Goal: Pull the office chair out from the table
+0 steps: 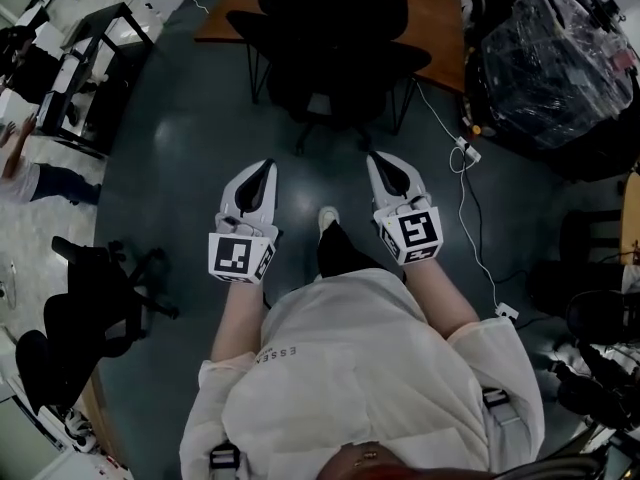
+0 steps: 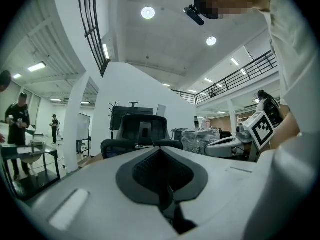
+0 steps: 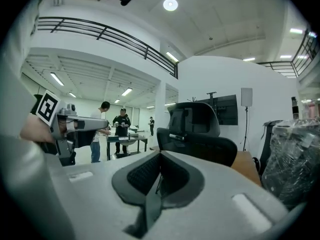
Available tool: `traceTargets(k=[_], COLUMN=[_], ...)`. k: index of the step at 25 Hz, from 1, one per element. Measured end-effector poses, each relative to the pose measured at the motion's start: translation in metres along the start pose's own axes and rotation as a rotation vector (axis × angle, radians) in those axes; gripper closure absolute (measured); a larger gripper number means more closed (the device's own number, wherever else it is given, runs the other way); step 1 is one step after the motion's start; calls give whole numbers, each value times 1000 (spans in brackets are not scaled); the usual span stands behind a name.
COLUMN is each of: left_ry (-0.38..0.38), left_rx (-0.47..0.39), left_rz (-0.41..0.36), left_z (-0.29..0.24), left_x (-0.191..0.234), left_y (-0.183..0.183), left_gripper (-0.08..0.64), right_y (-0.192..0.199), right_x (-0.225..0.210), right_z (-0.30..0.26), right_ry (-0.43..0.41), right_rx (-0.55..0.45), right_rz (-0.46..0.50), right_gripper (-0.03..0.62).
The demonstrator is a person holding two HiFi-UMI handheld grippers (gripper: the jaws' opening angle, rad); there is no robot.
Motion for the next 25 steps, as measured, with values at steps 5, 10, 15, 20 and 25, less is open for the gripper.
traceTargets(k=[5,10,15,20,25], left_ry=[6,23,54,141,246], left_rx=[-14,-42,-46,-73,-111], left_rz=[-26,-53,-64,-82,-209], left_z=[-67,-116,-156,-192,-222], left_x=[35,61,83,105,131], left_y=[-11,-18,-25,-40,-64], left_gripper=[541,541,541,541,541], right_y=[-19,-26,-42,-68,-102], right_x=[-42,-81,-103,-110,-115], right_z=[-53,-91,-120,-138,-159], right_ry=[-4,34,76,112,129], right_rx=[-28,-35,-53,-69,15], right_rz=[61,71,67,130,214], right_gripper=[600,600,600,600,600])
Point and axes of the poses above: the fingertips, and each gripper's own axes: z backward along the fingers, x to its left, y out of its underside, the point moved 6 cm from there along z, backward along the fingers, and after that the axes turned 3 degrees about -z, right-handed, at the moved point
